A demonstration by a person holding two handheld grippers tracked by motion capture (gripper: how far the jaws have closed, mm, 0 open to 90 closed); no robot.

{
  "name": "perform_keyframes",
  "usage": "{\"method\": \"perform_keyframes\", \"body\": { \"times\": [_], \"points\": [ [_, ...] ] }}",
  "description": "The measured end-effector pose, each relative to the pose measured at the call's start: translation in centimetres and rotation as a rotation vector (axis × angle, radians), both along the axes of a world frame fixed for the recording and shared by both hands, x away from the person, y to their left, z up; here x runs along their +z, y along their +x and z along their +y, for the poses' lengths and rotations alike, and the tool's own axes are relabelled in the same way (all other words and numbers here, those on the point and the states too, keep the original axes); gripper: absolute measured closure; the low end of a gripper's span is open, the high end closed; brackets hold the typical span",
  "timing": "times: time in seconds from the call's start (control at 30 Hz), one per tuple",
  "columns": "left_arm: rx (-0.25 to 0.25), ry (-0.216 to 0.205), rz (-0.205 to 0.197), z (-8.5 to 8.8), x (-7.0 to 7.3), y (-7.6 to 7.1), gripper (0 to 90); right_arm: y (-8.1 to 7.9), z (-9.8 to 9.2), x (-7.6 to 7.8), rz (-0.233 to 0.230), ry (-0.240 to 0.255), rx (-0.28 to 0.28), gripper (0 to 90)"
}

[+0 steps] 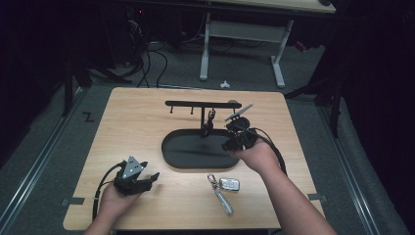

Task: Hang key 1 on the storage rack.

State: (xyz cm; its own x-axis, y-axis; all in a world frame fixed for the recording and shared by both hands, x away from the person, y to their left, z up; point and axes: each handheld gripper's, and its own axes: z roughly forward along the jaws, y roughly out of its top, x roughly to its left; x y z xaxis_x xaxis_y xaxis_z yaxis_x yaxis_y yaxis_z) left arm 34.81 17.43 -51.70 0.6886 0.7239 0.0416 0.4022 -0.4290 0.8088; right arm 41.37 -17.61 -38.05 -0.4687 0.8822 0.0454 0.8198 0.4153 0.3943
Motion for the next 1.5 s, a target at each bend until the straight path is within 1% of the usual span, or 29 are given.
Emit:
{"method": "perform_keyframes", "body": {
  "times": [0.07,0.1,0.17,0.2,0.23,0.27,0.33,0.37,0.43,0.47,0.53,0.57,0.6,0.63,0.67,0.73,0.77,0.87,0.9,0.97,1.07,1.13,1.2,1.27,1.3,1.33,1.37,1.4,1.5],
  "points": [
    [-0.004,0.004,0.002,0.0,0.0,0.0,38.4,-0.6,-0.1,-0.6,0.000,-0.001,0.003,55.9],
    [-0.005,0.004,0.002,0.0,0.0,0.0,38.4,-1.3,-0.1,-1.4,-0.008,-0.010,0.009,55.3],
    [-0.005,0.006,0.005,0.0,0.0,0.0,38.4,-1.6,-0.1,-1.7,-0.007,-0.013,0.012,55.1],
    [-0.005,0.006,0.005,0.0,0.0,0.0,38.3,-2.0,-0.1,-2.2,-0.010,-0.009,0.026,55.0],
    [-0.004,0.005,0.005,0.0,0.0,0.0,38.4,-2.2,0.0,-2.5,-0.002,-0.002,0.022,54.9],
    [-0.003,0.002,0.005,0.0,0.0,0.0,38.3,-2.9,0.1,-3.4,-0.001,-0.002,0.029,55.0],
    [-0.003,0.003,0.005,0.0,0.0,0.0,38.3,-3.0,0.1,-3.7,-0.001,-0.005,0.032,55.1],
    [-0.006,0.008,0.007,-0.1,-0.1,0.0,38.3,-3.5,0.3,-4.6,0.019,-0.004,0.040,55.2],
    [-0.007,0.009,0.007,-0.1,-0.1,0.0,38.3,-3.8,0.3,-5.4,0.026,-0.001,0.054,55.3],
    [-0.007,0.008,0.007,-0.1,-0.1,0.0,38.3,-3.8,0.3,-5.4,0.026,-0.001,0.054,55.3],
    [-0.006,0.008,0.006,-0.1,-0.1,0.0,38.4,-4.1,0.6,-6.3,0.044,0.002,0.059,56.1],
    [-0.006,0.009,0.007,-0.1,-0.1,0.0,38.3,-4.3,1.0,-7.1,0.054,0.007,0.071,56.8],
    [-0.006,0.009,0.006,-0.1,-0.1,0.0,38.3,-4.3,1.0,-7.1,0.054,0.007,0.071,56.8],
    [-0.007,0.011,0.007,-0.1,-0.1,0.0,38.3,-4.6,1.4,-7.8,0.068,0.010,0.087,57.5],
    [-0.007,0.011,0.007,-0.1,-0.1,0.0,38.3,-4.7,1.7,-8.1,0.071,0.013,0.094,57.6],
    [-0.007,0.011,0.008,-0.1,-0.1,0.1,38.3,-4.8,2.0,-8.4,0.076,0.011,0.100,58.0],
    [-0.008,0.013,0.008,-0.1,-0.1,0.1,38.3,-5.1,2.6,-8.9,0.085,0.021,0.107,58.6],
    [-0.008,0.009,0.006,-0.1,-0.1,0.0,38.3,-5.1,3.1,-9.2,0.084,0.018,0.123,59.0],
    [-0.009,0.012,0.006,0.0,0.0,0.0,38.3,-5.2,3.5,-9.6,0.086,0.014,0.136,59.1],
    [-0.005,0.005,0.003,0.0,0.0,0.0,38.3,-5.2,3.7,-9.8,0.085,0.010,0.134,59.2],
    [-0.003,0.003,0.003,0.0,0.0,0.0,38.3,-5.2,4.1,-10.3,0.081,-0.005,0.136,60.3],
    [-0.004,0.003,0.003,0.0,0.0,0.0,38.3,-5.2,4.3,-10.6,0.076,-0.029,0.145,60.9],
    [-0.006,0.006,0.003,0.0,0.0,0.0,38.3,-5.4,4.6,-10.8,0.079,-0.043,0.136,61.9],
    [-0.006,0.005,0.004,0.0,0.0,0.0,38.3,-5.5,4.8,-11.0,0.072,-0.059,0.146,62.6],
    [-0.005,0.003,0.004,0.0,0.0,0.0,38.3,-5.5,4.8,-11.1,0.070,-0.066,0.145,63.2],
    [-0.004,0.003,0.004,0.0,0.0,0.0,38.3,-5.6,4.9,-11.3,0.065,-0.070,0.160,64.6],
    [-0.006,0.005,0.004,0.0,0.0,0.0,38.3,-5.7,5.0,-11.4,0.069,-0.079,0.154,66.3],
    [-0.006,0.005,0.004,0.0,0.0,0.0,38.3,-5.8,5.1,-11.5,0.048,-0.092,0.164,67.9],
    [-0.006,0.005,0.005,-0.1,-0.1,0.1,38.4,-6.0,5.1,-11.5,0.036,-0.090,0.169,71.4]
  ]
}}
